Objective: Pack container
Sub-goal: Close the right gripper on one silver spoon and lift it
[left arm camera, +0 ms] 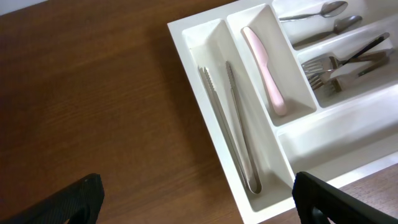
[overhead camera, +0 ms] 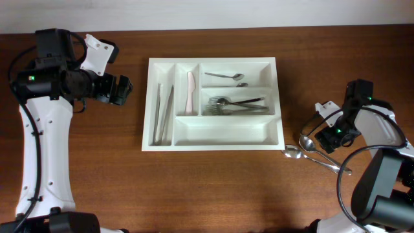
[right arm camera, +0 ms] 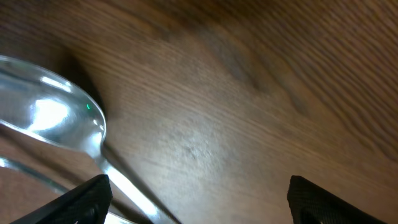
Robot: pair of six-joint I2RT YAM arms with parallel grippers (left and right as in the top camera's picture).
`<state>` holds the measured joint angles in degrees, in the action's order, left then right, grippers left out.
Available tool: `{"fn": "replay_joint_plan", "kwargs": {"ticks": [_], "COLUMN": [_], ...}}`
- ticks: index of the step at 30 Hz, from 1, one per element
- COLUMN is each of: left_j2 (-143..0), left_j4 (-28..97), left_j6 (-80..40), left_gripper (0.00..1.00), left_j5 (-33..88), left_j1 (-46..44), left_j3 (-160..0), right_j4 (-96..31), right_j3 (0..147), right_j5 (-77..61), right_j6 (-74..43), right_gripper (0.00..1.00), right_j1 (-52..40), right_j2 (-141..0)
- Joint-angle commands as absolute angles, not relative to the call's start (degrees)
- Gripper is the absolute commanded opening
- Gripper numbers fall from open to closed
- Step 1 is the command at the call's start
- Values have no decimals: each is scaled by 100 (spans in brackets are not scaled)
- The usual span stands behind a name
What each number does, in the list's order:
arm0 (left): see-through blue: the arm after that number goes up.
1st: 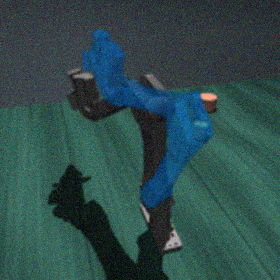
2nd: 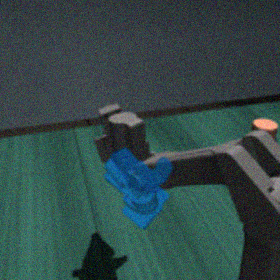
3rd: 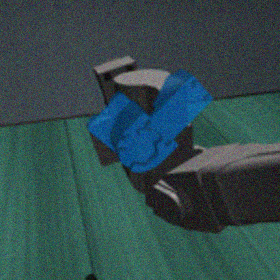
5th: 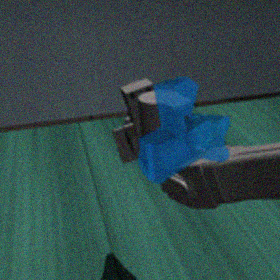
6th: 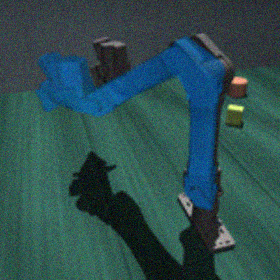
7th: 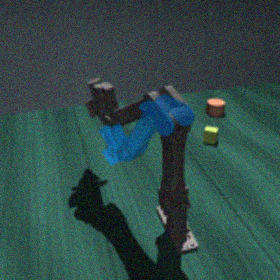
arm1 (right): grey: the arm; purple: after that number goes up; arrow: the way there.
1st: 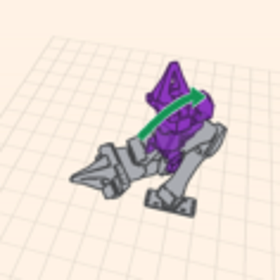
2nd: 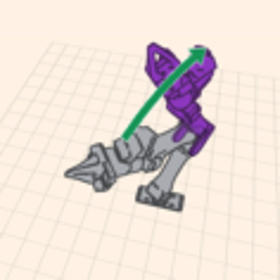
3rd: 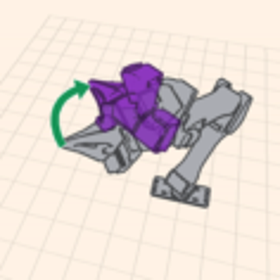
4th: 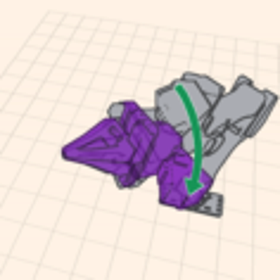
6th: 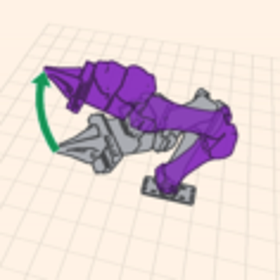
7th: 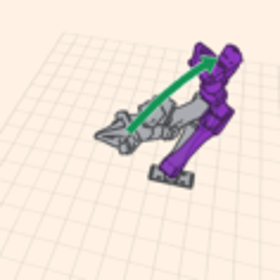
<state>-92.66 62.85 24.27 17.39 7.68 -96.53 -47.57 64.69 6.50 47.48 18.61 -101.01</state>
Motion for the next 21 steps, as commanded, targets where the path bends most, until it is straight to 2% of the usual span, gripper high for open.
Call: {"fn": "replay_joint_plan", "kwargs": {"ticks": [1, 13, 21], "left_j2": [-9126, -9126, -9126], "left_j4": [6285, 6285, 6285], "left_j6": [2497, 2499, 2499], "left_gripper": [99, 99, 99], "left_j5": [1802, 1802, 1802], "left_j1": [768, 768, 768], "left_j3": [-9675, -9675, -9675], "right_j4": [-4755, -4724, -4278], "right_j3": [6423, 6053, 5710], "right_j5": [462, 174, 213], "right_j6": [4825, 5081, 5081], "right_gripper": [91, 88, 81], "right_j1": [1872, 1879, 1883], "right_j2": [-10178, -10180, -10180]}}
